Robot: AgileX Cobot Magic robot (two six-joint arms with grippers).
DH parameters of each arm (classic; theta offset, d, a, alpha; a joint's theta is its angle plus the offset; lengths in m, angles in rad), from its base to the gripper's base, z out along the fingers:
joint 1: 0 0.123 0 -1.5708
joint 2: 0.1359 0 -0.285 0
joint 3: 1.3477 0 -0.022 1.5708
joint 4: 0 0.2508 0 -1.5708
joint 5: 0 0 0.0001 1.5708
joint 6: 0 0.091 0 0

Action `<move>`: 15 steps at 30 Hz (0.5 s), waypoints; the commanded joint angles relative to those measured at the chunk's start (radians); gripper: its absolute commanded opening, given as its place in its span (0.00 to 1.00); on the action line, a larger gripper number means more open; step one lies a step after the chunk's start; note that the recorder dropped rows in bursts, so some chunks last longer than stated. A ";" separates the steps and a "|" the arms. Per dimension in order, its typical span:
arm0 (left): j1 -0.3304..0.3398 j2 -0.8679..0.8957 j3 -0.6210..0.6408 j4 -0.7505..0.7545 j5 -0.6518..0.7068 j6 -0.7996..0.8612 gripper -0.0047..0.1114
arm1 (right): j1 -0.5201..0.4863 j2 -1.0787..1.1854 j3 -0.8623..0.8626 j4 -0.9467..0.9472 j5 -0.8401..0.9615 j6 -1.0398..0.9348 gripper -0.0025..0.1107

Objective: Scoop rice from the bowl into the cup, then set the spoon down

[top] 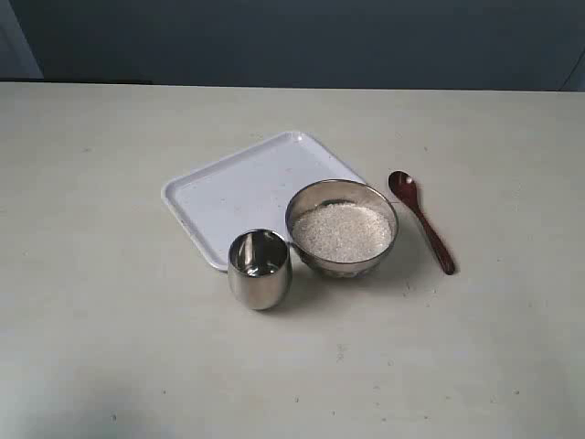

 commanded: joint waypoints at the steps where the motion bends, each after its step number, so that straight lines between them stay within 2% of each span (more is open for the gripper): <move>1: -0.002 0.001 -0.008 0.001 -0.011 -0.006 0.04 | 0.003 -0.005 0.003 0.000 -0.005 -0.003 0.02; 11: -0.002 0.001 -0.008 0.001 -0.011 -0.006 0.04 | 0.003 -0.005 0.003 0.000 -0.009 -0.003 0.02; 15: -0.002 0.001 -0.008 0.001 -0.011 -0.006 0.04 | 0.003 -0.005 0.003 0.046 -0.106 0.031 0.02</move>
